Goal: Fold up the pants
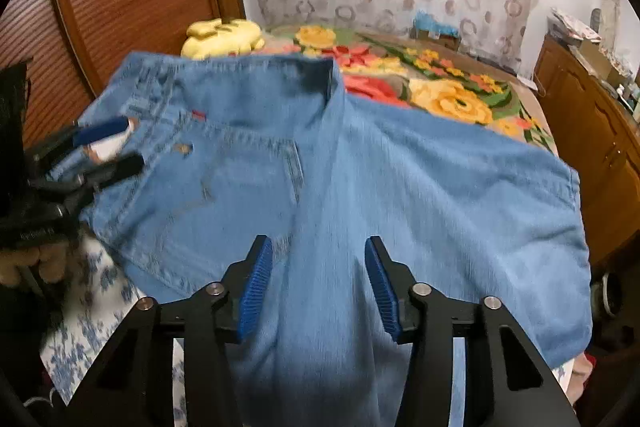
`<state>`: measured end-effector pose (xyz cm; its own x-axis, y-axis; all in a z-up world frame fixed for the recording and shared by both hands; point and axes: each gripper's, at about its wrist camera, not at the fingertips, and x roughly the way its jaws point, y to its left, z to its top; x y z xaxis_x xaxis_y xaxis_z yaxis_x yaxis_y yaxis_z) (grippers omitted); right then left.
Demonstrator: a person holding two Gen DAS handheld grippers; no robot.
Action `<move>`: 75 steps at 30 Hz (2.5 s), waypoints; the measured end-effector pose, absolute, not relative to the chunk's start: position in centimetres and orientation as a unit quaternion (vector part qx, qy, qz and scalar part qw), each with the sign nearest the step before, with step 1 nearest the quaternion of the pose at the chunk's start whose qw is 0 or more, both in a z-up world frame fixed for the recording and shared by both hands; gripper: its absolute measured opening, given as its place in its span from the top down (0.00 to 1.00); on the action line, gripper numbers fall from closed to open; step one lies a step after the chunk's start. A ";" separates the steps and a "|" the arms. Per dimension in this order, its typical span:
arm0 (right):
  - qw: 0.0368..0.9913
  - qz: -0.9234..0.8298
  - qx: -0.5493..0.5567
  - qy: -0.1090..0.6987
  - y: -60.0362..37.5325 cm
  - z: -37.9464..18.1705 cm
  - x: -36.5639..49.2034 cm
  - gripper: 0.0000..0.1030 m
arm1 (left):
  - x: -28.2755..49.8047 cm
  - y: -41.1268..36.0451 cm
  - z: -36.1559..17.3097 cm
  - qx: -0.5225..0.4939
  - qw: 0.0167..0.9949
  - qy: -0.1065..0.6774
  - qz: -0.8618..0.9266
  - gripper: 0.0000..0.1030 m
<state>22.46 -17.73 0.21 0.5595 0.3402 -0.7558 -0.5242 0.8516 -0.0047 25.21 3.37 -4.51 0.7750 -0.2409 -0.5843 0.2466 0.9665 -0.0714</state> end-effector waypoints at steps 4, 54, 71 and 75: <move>0.871 0.250 -0.119 0.406 -18.5 -0.1 22.4 0.86 | 25.1 3.6 -4.6 -0.001 0.942 0.310 -0.126 0.23; 0.896 0.186 -0.093 0.393 -22.2 0.6 21.3 0.52 | 25.0 0.7 -7.1 0.038 0.920 0.357 -0.159 0.22; 0.876 0.203 -0.143 0.413 -21.6 -0.8 21.2 0.73 | 25.4 0.4 -7.7 0.048 0.913 0.375 -0.155 0.22; 0.883 0.201 -0.145 0.398 -22.5 1.1 22.3 0.87 | 25.4 0.4 -7.6 0.048 0.913 0.375 -0.154 0.22</move>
